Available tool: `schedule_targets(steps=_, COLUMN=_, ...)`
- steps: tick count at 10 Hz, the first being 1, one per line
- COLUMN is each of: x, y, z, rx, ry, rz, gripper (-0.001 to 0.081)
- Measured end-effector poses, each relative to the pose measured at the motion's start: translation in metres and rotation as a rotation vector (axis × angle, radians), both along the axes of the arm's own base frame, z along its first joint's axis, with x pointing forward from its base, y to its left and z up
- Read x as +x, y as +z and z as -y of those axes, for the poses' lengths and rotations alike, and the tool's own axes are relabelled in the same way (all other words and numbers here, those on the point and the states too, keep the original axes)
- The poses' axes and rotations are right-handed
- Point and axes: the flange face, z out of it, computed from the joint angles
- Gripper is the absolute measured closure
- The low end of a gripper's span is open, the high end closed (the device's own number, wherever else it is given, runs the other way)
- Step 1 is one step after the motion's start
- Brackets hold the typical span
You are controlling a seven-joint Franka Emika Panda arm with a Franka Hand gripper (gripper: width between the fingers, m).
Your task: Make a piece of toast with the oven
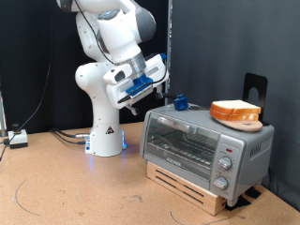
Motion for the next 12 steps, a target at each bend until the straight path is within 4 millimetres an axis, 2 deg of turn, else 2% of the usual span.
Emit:
schedule_targets(steps=4, x=-0.011, y=-0.035, z=-0.014, rx=-0.006, ry=0.077, rz=-0.038, gripper=0.0002)
schedule_targets(steps=9, x=-0.004, y=-0.062, z=-0.045, rx=-0.032, ry=0.087, rz=-0.015, gripper=0.0002)
schedule_targets(steps=12, x=-0.001, y=-0.067, z=-0.037, rx=-0.038, ry=0.058, rz=-0.02, gripper=0.0002)
